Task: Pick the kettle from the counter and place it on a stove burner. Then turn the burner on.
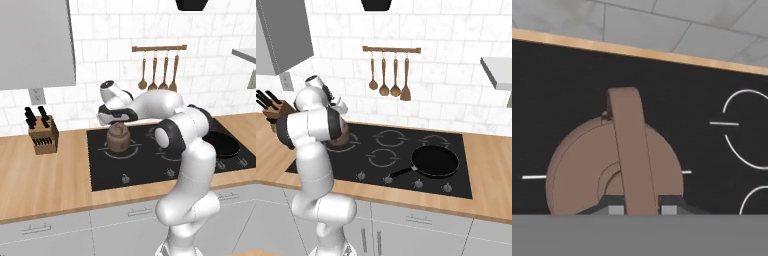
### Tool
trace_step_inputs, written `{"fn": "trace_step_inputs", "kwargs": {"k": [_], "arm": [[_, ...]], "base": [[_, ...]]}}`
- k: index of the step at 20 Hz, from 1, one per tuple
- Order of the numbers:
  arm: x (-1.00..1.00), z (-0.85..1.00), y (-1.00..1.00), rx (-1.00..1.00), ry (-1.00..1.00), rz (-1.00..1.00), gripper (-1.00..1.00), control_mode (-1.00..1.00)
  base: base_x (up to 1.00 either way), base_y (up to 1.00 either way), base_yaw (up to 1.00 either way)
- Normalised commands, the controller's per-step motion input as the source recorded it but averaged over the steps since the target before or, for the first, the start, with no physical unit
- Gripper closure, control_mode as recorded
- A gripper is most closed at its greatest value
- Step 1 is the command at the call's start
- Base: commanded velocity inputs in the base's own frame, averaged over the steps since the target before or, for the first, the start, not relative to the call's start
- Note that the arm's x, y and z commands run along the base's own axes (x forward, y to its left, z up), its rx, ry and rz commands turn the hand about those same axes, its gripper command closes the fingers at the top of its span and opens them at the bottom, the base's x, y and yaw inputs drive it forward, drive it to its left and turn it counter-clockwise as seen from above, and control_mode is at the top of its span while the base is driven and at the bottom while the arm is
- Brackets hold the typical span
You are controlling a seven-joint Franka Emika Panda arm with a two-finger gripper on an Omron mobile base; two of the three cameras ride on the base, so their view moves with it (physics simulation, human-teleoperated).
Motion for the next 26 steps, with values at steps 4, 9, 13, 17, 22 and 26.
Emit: {"fn": "trace_step_inputs", "kwargs": {"k": [4, 9, 13, 17, 22, 26], "arm": [[0.0, 0.0, 0.0, 0.0, 0.0, 0.0, -1.0, -1.0], [0.0, 0.07, -0.03, 0.0, -0.02, 0.0, -1.0, -1.0], [-0.03, 0.48, 0.0, 0.0, -0.11, 0.0, -1.0, -1.0], [-0.04, 0.37, -0.04, 0.01, -0.12, 0.0, -1.0, -1.0], [-0.93, 0.42, -0.18, 0.15, -0.22, -0.07, -1.0, -1.0], [-1.0, 0.06, 0.0, 0.23, -0.2, -0.11, -1.0, -1.0]], "base": [[0.0, 0.0, 0.0], [0.0, 0.0, 0.0], [0.0, 0.0, 0.0], [0.0, 0.0, 0.0], [0.0, 0.0, 0.0], [0.0, 0.0, 0.0]]}}
